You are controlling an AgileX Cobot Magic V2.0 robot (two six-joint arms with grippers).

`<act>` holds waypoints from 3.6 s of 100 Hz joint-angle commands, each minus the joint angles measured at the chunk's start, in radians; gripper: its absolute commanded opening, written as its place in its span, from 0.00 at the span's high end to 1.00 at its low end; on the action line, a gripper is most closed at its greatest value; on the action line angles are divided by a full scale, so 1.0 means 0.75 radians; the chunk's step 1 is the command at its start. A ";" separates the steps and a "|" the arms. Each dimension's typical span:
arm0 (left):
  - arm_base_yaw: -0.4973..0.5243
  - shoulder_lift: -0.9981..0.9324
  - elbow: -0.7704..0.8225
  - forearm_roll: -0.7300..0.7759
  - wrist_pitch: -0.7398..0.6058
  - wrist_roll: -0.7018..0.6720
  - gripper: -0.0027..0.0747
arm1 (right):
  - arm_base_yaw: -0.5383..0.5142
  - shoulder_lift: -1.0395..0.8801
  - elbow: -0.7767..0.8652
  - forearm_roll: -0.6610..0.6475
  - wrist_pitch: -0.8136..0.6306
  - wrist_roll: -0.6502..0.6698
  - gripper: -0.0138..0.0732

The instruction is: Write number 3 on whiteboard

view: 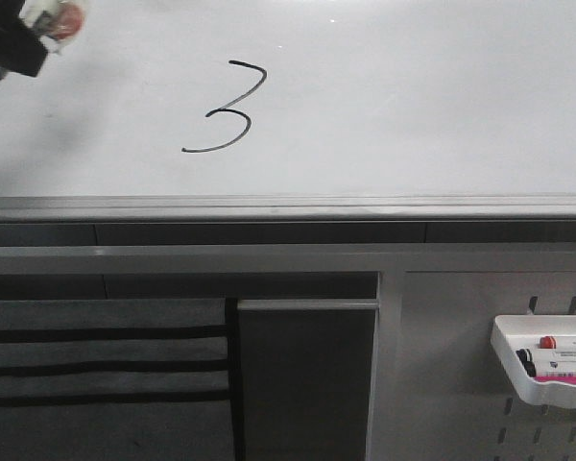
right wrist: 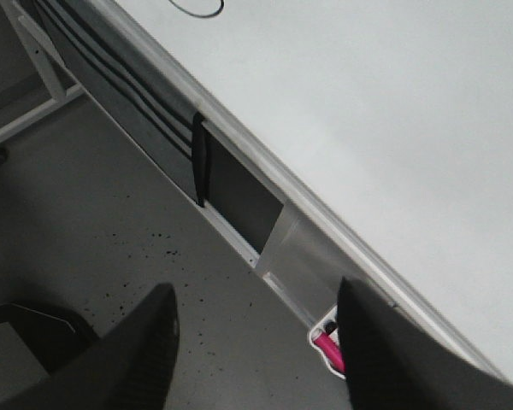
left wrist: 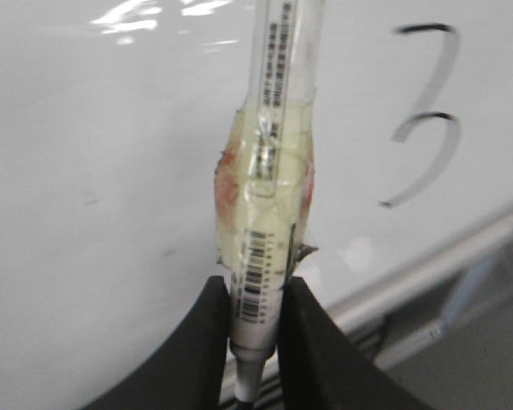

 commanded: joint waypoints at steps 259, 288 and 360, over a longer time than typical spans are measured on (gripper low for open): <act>0.108 -0.958 0.483 0.502 -0.203 -0.501 0.99 | -0.012 -0.828 0.729 -0.365 -0.789 0.862 0.92; 0.108 -0.982 0.550 0.502 -0.206 -0.501 0.99 | -0.012 -0.828 0.729 -0.365 -0.787 0.862 0.92; 0.279 -1.655 1.067 0.410 -0.485 -0.501 0.99 | -0.012 -0.826 0.729 -0.365 -0.784 0.862 0.92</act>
